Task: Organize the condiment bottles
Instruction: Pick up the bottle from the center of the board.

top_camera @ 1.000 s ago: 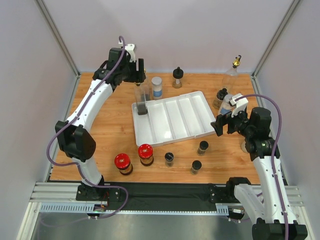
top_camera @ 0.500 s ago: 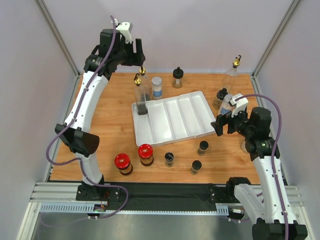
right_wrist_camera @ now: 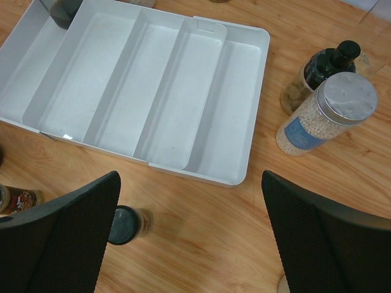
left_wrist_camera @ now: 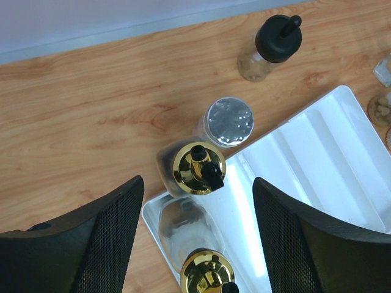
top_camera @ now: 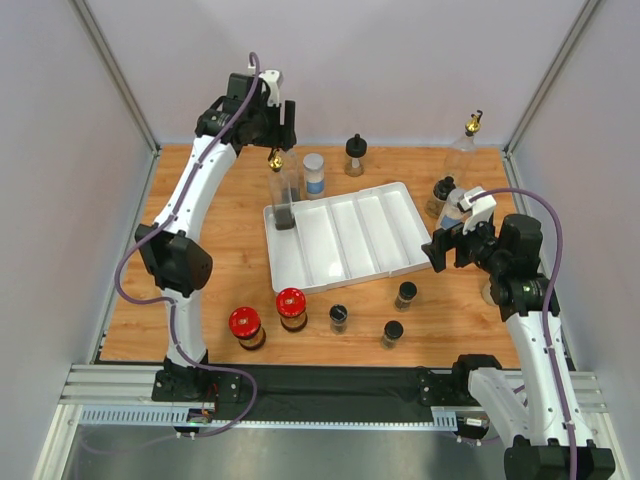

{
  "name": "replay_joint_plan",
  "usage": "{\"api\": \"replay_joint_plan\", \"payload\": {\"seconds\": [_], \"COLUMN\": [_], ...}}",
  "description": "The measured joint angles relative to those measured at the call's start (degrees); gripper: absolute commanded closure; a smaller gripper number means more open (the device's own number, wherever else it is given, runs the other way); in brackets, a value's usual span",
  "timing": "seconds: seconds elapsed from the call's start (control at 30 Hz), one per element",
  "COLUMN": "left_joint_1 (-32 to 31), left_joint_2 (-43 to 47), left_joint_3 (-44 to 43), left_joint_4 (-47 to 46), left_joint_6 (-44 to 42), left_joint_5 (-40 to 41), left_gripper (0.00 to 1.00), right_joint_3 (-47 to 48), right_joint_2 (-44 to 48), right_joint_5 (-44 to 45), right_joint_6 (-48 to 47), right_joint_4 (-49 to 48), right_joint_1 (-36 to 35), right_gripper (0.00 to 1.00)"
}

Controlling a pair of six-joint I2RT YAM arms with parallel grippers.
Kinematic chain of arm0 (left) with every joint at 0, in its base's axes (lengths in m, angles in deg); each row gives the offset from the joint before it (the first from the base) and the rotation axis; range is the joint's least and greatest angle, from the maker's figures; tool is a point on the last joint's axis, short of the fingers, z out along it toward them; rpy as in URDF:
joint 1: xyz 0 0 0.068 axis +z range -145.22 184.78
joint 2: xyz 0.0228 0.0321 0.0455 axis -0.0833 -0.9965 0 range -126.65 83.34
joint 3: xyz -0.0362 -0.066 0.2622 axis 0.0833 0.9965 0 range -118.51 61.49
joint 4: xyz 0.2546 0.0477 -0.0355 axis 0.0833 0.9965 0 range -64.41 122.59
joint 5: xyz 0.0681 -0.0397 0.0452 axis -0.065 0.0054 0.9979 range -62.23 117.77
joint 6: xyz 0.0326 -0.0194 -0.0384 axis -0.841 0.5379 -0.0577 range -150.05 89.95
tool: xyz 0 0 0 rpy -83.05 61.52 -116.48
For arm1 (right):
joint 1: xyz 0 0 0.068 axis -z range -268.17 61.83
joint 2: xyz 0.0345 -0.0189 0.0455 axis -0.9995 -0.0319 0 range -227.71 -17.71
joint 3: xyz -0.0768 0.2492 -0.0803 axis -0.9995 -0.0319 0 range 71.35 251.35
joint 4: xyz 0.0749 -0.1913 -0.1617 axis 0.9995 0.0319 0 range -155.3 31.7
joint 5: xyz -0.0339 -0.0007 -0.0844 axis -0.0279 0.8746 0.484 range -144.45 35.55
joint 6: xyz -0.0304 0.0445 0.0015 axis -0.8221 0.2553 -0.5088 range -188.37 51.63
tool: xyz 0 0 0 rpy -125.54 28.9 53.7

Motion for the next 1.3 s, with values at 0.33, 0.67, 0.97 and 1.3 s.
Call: {"api": "replay_joint_plan", "payload": {"seconds": [0.33,0.67,0.97,1.3], "left_joint_1": [0.0,0.0,0.0,0.0], "left_joint_2": [-1.7,-3.8,-3.9,-4.2], "left_joint_3": [-1.7,-2.2,-2.3,-2.3], "left_joint_4": [-0.3,-0.9,-1.3,-1.6], "left_joint_6": [-1.0,-1.0,-1.0,-1.0], "left_joint_5": [0.1,0.0,0.1,0.2], "left_gripper": [0.26,0.3,0.4,0.48], "right_joint_3": [0.0,0.0,0.0,0.0], "right_joint_2": [-0.1,-0.1,-0.2,-0.2], "right_joint_5": [0.0,0.1,0.4,0.6], "right_joint_6": [0.0,-0.2,-0.4,-0.5], "right_joint_4": [0.0,0.0,0.0,0.0], "right_joint_1": [0.0,0.0,0.0,-0.2], "right_gripper": [0.0,0.0,0.0,0.0]}}
